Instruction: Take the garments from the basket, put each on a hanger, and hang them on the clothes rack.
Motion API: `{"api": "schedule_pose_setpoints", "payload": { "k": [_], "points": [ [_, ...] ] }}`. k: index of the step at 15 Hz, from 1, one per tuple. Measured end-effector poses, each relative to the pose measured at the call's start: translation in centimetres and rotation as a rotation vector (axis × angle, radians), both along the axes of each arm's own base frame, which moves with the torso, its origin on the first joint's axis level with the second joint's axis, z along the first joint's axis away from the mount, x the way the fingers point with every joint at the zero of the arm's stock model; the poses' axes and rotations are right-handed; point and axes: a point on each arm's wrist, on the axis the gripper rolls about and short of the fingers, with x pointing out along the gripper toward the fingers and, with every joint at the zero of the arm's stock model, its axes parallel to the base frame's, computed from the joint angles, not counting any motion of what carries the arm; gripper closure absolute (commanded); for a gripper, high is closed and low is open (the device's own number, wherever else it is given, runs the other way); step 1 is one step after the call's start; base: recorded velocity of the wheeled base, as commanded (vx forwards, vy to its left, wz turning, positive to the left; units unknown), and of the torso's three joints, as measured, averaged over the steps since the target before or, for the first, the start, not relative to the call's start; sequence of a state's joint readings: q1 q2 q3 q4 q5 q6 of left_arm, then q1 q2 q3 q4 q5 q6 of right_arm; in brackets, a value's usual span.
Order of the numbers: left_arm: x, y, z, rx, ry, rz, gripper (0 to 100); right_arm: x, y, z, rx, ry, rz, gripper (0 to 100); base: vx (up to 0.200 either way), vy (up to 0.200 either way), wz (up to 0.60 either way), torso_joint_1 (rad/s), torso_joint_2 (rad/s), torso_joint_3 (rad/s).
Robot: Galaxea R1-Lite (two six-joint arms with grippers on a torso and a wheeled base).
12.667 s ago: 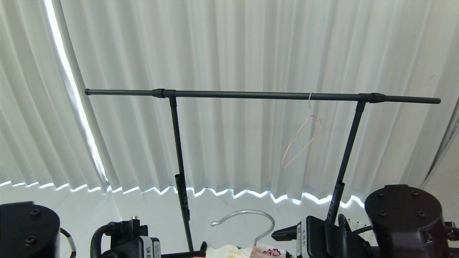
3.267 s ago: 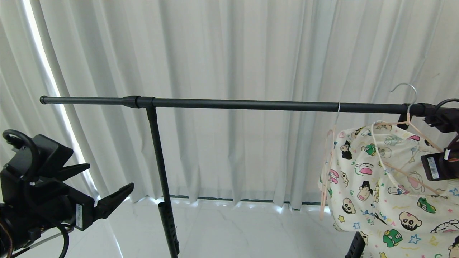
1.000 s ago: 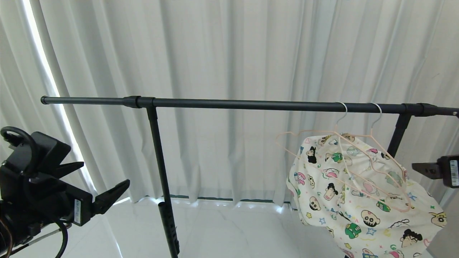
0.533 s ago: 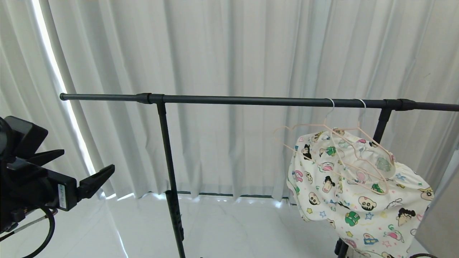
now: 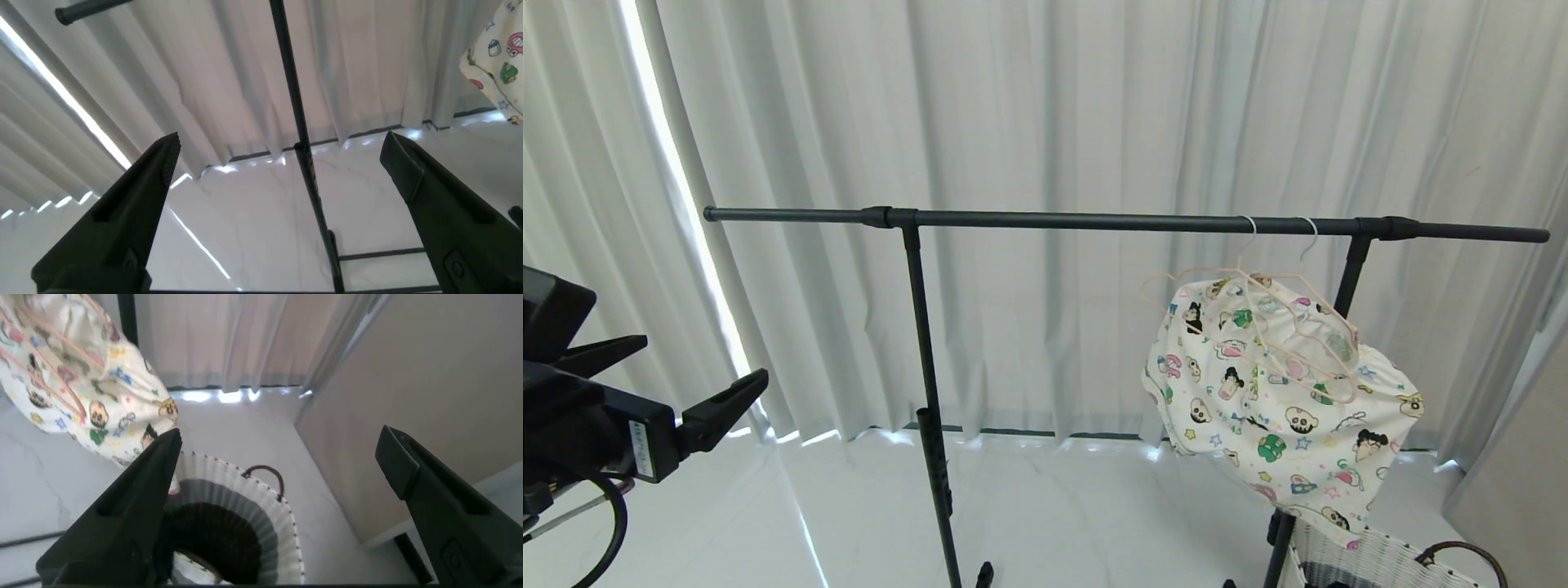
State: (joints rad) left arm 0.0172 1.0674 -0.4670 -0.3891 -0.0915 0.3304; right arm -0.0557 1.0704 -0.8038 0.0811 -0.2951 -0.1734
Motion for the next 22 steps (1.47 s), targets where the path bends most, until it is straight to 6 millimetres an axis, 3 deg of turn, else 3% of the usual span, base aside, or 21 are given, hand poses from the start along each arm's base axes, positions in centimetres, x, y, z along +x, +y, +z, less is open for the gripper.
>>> {"api": "schedule_pose_setpoints", "payload": {
  "k": [9, 22],
  "points": [
    [-0.8, 0.1, -0.1, -0.004, -0.012, 0.010, 0, -0.5, 0.0, -0.9, -0.019, 0.027, 0.012, 0, 0.000, 0.000, 0.00, -0.010, 0.03, 0.014],
    [-1.3, 0.1, 0.4, -0.056, -0.043, 0.019, 0, -0.4, 0.0, -0.9, -0.049, 0.036, 0.025, 0, 0.000, 0.000, 0.00, -0.196, 0.47, 0.271]
  ]
}}
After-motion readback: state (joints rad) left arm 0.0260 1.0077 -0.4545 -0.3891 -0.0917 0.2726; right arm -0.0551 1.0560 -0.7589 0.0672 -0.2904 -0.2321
